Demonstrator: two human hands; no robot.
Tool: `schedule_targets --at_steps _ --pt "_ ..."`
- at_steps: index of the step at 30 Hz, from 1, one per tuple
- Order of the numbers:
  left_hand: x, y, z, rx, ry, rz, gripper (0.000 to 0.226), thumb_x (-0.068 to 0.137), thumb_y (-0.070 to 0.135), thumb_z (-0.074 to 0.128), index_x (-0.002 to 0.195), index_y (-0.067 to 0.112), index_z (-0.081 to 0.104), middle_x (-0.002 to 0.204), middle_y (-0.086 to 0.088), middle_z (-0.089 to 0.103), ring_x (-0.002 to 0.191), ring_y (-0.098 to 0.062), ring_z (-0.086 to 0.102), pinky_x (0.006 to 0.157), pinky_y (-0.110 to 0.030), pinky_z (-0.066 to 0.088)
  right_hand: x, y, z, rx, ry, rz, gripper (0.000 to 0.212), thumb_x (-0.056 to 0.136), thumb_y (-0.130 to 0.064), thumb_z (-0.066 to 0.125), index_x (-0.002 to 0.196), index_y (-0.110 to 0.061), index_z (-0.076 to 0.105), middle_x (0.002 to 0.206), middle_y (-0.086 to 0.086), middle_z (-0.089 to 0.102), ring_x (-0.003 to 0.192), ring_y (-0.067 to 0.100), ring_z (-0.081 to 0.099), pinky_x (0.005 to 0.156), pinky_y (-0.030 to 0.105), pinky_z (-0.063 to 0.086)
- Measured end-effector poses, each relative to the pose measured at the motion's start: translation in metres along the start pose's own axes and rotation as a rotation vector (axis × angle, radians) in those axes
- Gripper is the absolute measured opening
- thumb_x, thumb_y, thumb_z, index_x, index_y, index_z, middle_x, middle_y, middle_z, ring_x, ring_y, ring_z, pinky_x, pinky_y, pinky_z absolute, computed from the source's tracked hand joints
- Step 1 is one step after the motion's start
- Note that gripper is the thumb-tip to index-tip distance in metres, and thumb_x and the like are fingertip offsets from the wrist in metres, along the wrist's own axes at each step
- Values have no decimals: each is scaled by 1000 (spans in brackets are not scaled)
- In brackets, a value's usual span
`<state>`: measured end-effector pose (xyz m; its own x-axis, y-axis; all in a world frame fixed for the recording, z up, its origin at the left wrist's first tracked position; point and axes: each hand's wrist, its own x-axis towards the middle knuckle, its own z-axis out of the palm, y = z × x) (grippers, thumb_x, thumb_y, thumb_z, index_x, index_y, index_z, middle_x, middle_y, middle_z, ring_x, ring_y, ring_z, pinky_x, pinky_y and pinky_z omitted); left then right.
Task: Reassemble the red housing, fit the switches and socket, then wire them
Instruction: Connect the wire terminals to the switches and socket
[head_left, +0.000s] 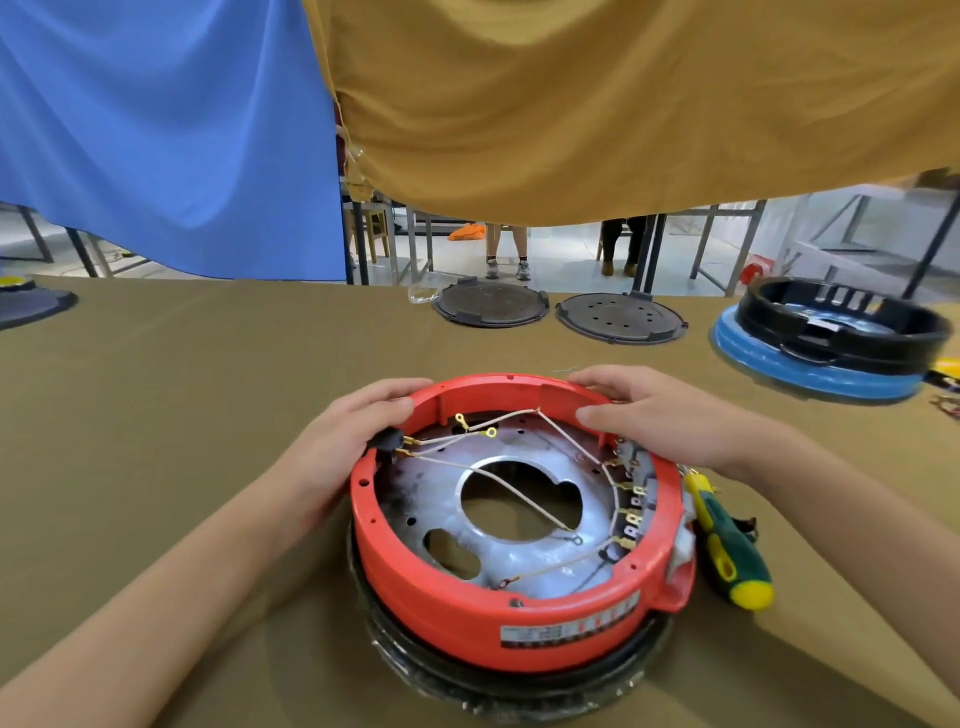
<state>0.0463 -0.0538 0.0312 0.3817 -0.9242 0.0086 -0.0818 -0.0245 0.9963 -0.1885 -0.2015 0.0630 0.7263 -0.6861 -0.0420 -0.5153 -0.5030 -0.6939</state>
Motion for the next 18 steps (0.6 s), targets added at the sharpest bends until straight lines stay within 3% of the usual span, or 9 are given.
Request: schedule_targets --at_steps 7,11,14,18 --pt "1 0 -4 91 27 -4 30 97 14 49 115 24 71 115 -12 72 110 -31 66 104 -44 45 0 0 0 -22 -9 -2 28 101 -25 48 126 -34 57 112 -10 69 99 8 67 95 35 52" --pt "-2 1 1 116 40 -4 35 95 7 45 113 23 71 111 -11 73 105 -31 68 100 -43 47 2 2 4 34 46 -30 32 101 -26 51 131 -34 57 111 -15 67 93 0 67 82 18 51" --pt "-1 3 -3 152 76 -1 34 94 4 47 111 21 71 114 -16 70 108 -40 63 103 -51 44 0 3 -2 78 64 -12 33 100 -38 52 133 -35 55 115 -14 65 95 1 68 81 18 52" --pt "1 5 -9 162 143 11 34 93 1 51 107 25 72 112 2 72 93 -18 69 87 -35 52 -5 4 -27 201 87 20 28 101 -34 53 126 -29 62 111 -9 72 98 3 69 85 28 58"
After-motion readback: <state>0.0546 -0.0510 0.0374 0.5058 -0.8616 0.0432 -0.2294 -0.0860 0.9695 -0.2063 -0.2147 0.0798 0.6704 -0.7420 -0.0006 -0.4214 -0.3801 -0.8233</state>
